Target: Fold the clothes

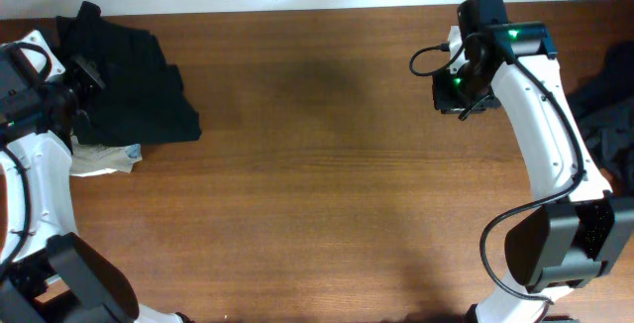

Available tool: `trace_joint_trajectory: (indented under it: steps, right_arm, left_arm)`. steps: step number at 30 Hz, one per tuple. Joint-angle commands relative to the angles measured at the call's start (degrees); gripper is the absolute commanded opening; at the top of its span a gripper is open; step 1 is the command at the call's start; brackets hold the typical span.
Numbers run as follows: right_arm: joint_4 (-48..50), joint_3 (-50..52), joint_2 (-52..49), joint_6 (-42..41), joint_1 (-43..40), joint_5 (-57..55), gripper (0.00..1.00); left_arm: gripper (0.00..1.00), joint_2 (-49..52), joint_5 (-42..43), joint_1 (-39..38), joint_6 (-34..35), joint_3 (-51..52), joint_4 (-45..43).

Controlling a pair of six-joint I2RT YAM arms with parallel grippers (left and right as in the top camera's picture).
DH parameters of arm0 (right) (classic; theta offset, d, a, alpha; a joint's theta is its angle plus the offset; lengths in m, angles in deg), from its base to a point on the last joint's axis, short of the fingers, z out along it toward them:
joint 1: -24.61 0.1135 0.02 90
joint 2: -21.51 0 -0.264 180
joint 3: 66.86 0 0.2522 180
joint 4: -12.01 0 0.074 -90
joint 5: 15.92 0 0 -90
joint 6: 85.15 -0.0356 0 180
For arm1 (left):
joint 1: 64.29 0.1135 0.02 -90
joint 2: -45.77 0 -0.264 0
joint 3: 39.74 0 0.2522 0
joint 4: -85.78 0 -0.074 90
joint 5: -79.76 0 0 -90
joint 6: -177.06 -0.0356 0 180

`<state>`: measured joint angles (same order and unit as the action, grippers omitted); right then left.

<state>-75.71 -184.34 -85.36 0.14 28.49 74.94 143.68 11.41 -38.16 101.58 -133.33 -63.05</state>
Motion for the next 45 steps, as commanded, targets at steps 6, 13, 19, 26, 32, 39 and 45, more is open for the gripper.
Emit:
trace_joint_trajectory:
  steps: [6, 13, 19, 26, 32, 39, 45]
  right_arm:
    - [-0.3, -0.9, 0.8, -0.2, -0.2, -1.1, 0.25]
    - [-0.7, -0.9, 0.8, -0.2, -0.2, -1.2, 0.25]
    - [-0.7, -0.9, 0.8, -0.2, -0.2, -1.1, 0.25]
    - [-0.8, -0.9, 0.8, -0.2, -0.2, -1.1, 0.25]
    - [-0.7, -0.9, 0.8, -0.2, -0.2, -1.2, 0.25]
    - [-0.7, -0.9, 0.8, -0.2, -0.2, -1.1, 0.25]
    - [-2.4, -0.9, 0.8, -0.2, -0.2, -1.1, 0.25]
  left_arm:
    - [0.00, -2.4, 1.5, 0.5, -4.9, -1.5, -2.3]
    - [0.00, -2.4, -2.6, 3.4, -9.7, -3.1, -5.4]
    - [0.00, -2.0, -3.7, 11.5, -16.8, -4.4, -4.4]
    - [0.81, 2.5, -10.8, 14.2, -20.2, -4.4, 5.5]
    - [0.99, 0.4, -10.6, 15.8, -20.2, -4.4, 8.4]
    - [0.99, -3.0, 15.5, 8.1, -15.2, -4.4, 16.7]
    - [0.99, 8.5, -27.1, -2.7, -9.6, -3.5, 29.1]
